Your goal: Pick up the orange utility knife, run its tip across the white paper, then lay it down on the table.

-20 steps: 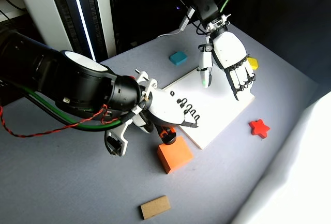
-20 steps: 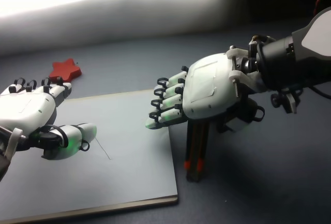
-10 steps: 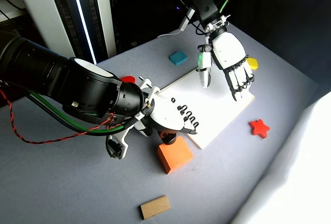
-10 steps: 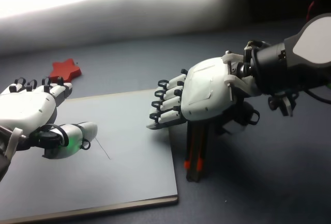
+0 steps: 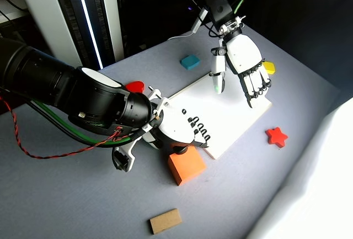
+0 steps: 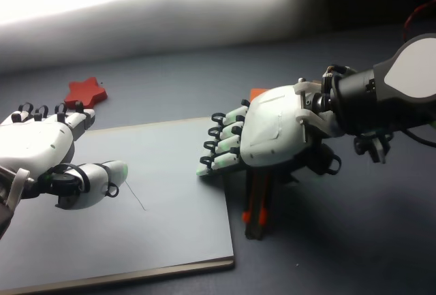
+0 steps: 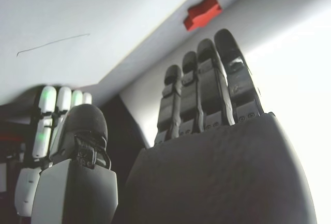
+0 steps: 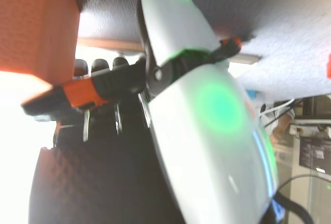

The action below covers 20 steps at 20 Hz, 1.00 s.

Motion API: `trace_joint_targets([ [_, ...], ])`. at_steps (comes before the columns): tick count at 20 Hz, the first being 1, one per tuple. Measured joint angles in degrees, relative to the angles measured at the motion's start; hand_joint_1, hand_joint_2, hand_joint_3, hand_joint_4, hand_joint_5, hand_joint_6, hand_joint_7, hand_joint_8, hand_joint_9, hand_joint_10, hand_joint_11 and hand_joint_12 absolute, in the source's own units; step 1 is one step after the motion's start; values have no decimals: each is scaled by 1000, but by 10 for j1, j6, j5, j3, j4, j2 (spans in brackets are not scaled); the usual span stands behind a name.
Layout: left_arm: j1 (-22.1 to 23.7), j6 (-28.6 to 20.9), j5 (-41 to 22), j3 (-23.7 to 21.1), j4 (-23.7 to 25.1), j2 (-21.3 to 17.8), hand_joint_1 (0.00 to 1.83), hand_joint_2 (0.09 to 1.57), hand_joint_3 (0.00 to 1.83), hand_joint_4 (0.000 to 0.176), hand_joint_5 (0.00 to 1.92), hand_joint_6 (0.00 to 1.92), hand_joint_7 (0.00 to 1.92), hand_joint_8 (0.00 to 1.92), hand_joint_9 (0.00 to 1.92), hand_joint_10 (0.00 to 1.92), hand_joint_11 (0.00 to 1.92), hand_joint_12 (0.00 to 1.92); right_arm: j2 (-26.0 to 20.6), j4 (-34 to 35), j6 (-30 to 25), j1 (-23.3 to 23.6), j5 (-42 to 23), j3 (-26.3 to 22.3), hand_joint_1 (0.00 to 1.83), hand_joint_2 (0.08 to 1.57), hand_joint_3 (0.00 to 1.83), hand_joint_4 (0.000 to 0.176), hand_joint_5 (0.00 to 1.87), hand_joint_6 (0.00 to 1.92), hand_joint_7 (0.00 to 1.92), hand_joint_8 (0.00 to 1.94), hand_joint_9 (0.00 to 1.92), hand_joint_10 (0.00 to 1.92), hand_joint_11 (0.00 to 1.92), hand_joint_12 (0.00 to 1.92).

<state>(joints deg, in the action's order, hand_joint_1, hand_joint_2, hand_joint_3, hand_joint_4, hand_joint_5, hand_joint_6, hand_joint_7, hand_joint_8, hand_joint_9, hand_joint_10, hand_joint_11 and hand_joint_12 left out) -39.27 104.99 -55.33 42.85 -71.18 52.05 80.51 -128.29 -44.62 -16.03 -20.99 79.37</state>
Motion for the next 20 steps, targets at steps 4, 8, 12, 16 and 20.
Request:
trace_joint_targets([
  [4,0,0,0,0,-2,0,143,1303,1,8,125,0,203,0,219,0,0,778,6,8,-1,2,21,-5,1195,729,1267,0,825,1805,863,1939,946,1920,802,1920],
  [8,0,0,0,1,-3,0,132,1304,1,14,109,0,190,0,212,0,0,738,0,-9,-1,-6,2,-1,1574,730,1244,171,1503,1921,1771,1941,1879,1921,1870,1921],
  [12,4,0,0,1,-3,0,151,1302,0,13,112,1,193,1,222,4,0,751,2,-8,1,-2,8,-1,1491,1023,634,176,1580,1921,1784,1941,1921,1921,1921,1921],
  [16,4,0,0,1,-4,0,165,1299,0,15,110,1,203,3,228,3,0,770,1,2,2,15,9,-7,1554,1011,683,176,1509,1921,1752,1941,1901,1921,1921,1921],
  [20,4,0,0,4,-4,0,150,1300,0,14,106,0,211,4,231,3,0,768,-10,52,12,19,36,-26,1561,1019,690,176,1537,1921,1766,1941,1906,1921,1921,1921],
])
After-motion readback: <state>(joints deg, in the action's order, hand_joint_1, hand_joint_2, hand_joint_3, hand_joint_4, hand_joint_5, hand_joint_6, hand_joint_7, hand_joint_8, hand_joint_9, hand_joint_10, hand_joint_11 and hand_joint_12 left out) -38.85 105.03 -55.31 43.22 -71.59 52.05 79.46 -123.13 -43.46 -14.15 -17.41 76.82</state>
